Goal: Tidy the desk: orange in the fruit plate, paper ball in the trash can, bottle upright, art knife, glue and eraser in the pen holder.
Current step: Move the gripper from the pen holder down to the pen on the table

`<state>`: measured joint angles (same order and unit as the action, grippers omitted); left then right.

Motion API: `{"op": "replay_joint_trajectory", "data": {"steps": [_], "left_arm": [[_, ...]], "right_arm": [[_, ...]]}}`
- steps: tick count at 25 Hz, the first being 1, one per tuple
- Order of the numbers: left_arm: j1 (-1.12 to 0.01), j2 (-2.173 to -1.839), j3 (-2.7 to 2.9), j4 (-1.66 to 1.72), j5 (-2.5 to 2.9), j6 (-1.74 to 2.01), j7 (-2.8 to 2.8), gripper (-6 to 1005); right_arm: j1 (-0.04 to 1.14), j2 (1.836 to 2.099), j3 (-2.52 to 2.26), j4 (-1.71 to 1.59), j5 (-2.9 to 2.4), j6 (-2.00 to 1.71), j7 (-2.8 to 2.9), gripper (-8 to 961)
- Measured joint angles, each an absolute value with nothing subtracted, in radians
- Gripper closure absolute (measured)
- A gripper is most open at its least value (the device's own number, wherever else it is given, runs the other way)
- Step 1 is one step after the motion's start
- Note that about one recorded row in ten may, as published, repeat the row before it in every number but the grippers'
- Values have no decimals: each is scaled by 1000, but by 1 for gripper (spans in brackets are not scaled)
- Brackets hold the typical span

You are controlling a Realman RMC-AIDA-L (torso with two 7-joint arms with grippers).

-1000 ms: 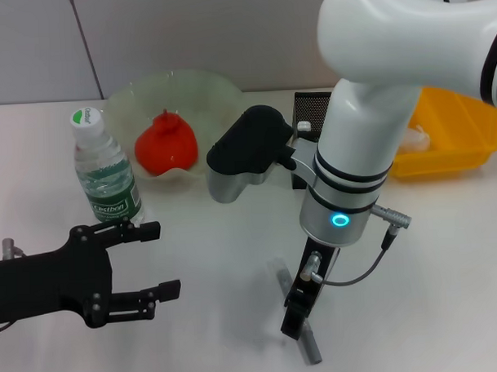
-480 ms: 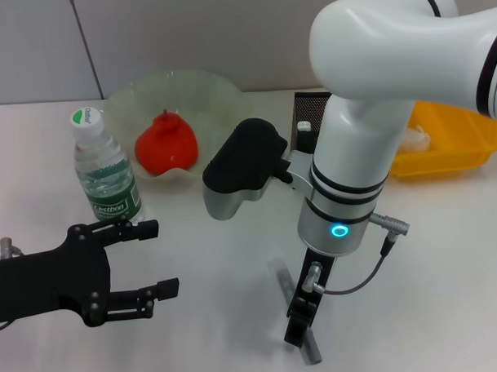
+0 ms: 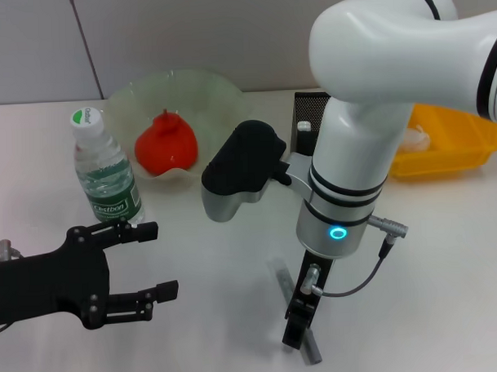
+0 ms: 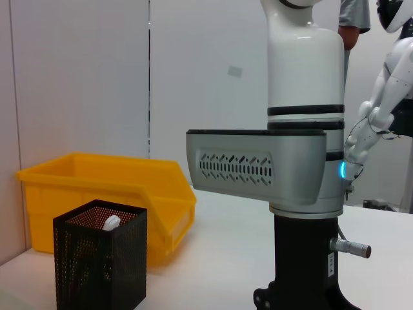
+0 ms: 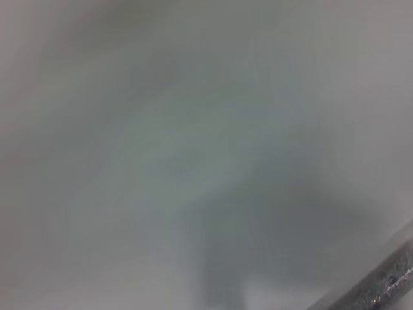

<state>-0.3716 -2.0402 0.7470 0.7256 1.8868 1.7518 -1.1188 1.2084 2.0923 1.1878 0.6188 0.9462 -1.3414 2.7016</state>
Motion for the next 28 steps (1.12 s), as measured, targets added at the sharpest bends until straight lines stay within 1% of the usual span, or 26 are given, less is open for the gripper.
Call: {"op": "replay_joint_trajectory", "data": {"steps": [20, 26, 28], "left_arm": [[-376, -2037, 744, 726, 1878, 1764, -1117, 153], [-376, -2037, 744, 726, 1877, 1764, -1117, 153], [-377, -2037, 744, 726, 1876, 1764, -1117, 153]], "right_arm": [[1208, 2092, 1145, 624, 948, -1327, 2715, 309], [1210, 2092, 1143, 624, 948, -1328, 2717, 423], [1210, 2092, 1143, 624, 947, -1328, 2717, 421]]}}
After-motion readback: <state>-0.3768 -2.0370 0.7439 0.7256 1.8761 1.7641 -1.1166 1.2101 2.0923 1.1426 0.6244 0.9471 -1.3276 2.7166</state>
